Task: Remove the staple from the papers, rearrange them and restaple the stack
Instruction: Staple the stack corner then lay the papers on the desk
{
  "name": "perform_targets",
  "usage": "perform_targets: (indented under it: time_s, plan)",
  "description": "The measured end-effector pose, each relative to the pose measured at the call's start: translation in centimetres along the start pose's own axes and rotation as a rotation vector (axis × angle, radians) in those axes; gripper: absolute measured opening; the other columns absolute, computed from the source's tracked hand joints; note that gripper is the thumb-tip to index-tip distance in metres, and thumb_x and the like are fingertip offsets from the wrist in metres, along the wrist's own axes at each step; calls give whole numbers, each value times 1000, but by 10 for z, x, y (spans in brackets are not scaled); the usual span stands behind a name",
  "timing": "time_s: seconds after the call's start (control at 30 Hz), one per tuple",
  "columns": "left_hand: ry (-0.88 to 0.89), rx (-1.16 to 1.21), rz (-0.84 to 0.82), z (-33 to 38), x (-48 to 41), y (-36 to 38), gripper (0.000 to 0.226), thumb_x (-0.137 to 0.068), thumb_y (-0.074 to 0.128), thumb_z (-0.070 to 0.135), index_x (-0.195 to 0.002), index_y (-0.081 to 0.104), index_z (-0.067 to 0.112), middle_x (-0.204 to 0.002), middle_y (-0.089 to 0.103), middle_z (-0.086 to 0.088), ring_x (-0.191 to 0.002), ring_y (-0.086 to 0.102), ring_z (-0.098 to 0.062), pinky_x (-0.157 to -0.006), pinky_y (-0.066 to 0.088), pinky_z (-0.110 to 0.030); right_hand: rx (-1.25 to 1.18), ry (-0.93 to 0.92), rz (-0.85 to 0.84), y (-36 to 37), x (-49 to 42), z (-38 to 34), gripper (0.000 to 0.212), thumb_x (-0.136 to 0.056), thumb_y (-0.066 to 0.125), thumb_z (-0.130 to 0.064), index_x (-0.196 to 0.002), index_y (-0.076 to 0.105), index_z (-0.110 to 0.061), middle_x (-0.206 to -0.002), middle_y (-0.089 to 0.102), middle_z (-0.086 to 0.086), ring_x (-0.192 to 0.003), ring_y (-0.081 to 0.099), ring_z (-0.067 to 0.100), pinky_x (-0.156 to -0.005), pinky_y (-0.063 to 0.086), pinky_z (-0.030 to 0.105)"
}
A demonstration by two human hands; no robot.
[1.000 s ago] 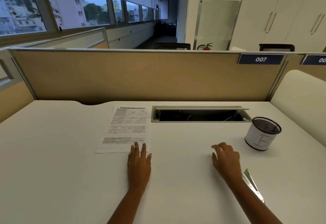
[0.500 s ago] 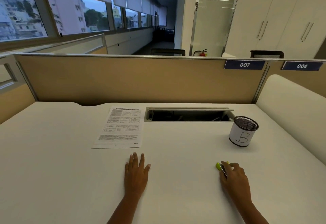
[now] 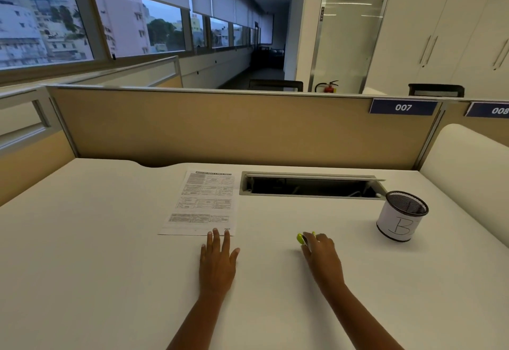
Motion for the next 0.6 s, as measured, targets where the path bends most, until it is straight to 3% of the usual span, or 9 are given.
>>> perform_targets:
  time_s: [0.1, 0.23, 0.3, 0.37, 0.4, 0.43, 0.47, 0.53, 0.6]
  plan:
    - [34, -45, 43, -7, -12, -2, 84, -93, -6, 40, -98, 68, 0, -101, 70, -25, -91, 68, -37, -65, 57, -48, 38, -70, -29, 17, -20, -41, 34, -97, 38, -23, -129, 43, -17, -124, 53, 11, -114, 46, 25, -83, 46, 30]
    - [63, -82, 101, -15, -31, 0, 82, -94, -6, 38, -99, 69, 4, -100, 71, -20, -91, 69, -32, -65, 58, -44, 14, -102, -43, 39, -46, -85, 34, -96, 39, -18, -129, 43, -15, -126, 52, 13, -114, 46, 24, -84, 46, 29]
    - [82, -53, 162, -20, -39, 4, 76, -94, -7, 38, -115, 57, 4, -102, 71, -20, -101, 64, -33, -79, 55, -41, -14, -105, -44, 49, -58, -101, 33, -96, 40, -19, -128, 43, -14, -127, 52, 12, -114, 47, 23, -86, 46, 27]
    - [124, -31, 214, -26, -43, 7, 61, -93, -6, 40, -141, 12, 6, -111, 67, -18, -134, 32, -27, -113, 20, -27, -39, -104, -51, 58, -68, -112, 33, -95, 42, -20, -127, 44, -14, -128, 52, 11, -114, 47, 23, -86, 46, 26]
    - [131, -18, 232, -29, -44, 6, 57, -93, -5, 42, -142, -5, 14, -115, 65, -17, -142, 3, -19, -115, -2, -23, -46, -100, -55, 62, -74, -115, 33, -95, 42, -20, -127, 44, -14, -128, 51, 11, -115, 47, 23, -87, 46, 27]
    - [119, 7, 245, -33, -48, 7, 57, -92, -4, 45, -143, -7, 18, -117, 63, -18, -140, -17, -11, -112, -14, -22, -52, -94, -58, 66, -79, -119, 33, -95, 43, -20, -127, 44, -14, -130, 51, 11, -116, 47, 23, -88, 46, 27]
    - [112, 37, 249, -35, -48, 8, 60, -92, -2, 47, -143, 5, 17, -119, 62, -20, -137, -25, -6, -110, -17, -20, -59, -84, -64, 69, -82, -120, 34, -95, 43, -21, -128, 43, -14, -131, 50, 11, -117, 47, 23, -90, 45, 27]
    - [113, 82, 235, -37, -57, 13, 68, -91, -1, 48, -136, 32, 9, -120, 61, -22, -135, -27, -2, -109, -18, -19, -78, -54, -74, 76, -91, -123, 35, -94, 45, -23, -128, 43, -14, -133, 48, 10, -119, 46, 23, -93, 45, 28]
    - [115, 64, 242, -37, -63, 14, 64, -91, -1, 48, -142, 14, 14, -125, 58, -20, -135, -28, -1, -109, -19, -19, -97, -21, -84, 83, -100, -124, 35, -94, 45, -23, -127, 43, -13, -133, 48, 10, -119, 47, 23, -94, 45, 28]
Point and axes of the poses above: each hand's wrist, its own x-axis away from the middle knuckle, its own y-axis out of the palm, z = x × y, the point moved 6 cm from there along -x, towards the middle knuckle
